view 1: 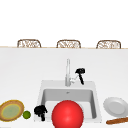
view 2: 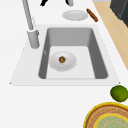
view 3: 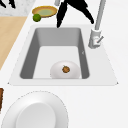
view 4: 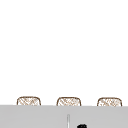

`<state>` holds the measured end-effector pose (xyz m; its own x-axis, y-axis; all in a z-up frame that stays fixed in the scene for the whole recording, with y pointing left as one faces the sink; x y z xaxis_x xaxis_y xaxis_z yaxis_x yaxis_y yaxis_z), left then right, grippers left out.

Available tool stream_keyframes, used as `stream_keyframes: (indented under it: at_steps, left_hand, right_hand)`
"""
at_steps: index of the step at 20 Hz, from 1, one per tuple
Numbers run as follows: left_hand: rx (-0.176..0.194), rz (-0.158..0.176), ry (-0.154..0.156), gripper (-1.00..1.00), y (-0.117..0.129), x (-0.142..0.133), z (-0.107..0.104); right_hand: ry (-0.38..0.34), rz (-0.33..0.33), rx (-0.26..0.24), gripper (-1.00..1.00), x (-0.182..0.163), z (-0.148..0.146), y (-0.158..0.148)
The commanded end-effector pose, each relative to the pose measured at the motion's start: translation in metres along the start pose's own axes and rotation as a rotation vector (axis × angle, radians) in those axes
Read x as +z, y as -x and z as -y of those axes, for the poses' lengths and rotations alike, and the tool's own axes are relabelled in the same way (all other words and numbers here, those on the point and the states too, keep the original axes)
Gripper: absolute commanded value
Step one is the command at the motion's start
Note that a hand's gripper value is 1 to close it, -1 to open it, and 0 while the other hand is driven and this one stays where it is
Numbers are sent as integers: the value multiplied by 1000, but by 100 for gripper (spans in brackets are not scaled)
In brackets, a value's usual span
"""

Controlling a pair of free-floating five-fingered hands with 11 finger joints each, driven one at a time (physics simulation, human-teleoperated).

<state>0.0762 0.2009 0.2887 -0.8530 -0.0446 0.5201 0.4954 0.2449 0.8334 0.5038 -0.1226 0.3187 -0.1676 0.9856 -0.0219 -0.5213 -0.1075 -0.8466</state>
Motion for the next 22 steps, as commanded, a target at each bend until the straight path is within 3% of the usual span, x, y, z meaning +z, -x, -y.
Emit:
stream_keyframes:
  at_steps: [1, 6, 16, 22]
  left_hand:
    - [0, 0, 0, 0, 0, 0, 0]
    - [0, 0, 0, 0, 0, 0, 0]
    - [0, 0, 0, 0, 0, 0, 0]
    - [0, 0, 0, 0, 0, 0, 0]
  right_hand:
    - [-71, 7, -9, -100, -24, 13, 1]
    - [-133, 12, 1, -100, -59, 22, 7]
    - [-266, -7, -11, -100, -139, 13, 16]
    - [-296, 44, -22, -100, -178, -4, 33]
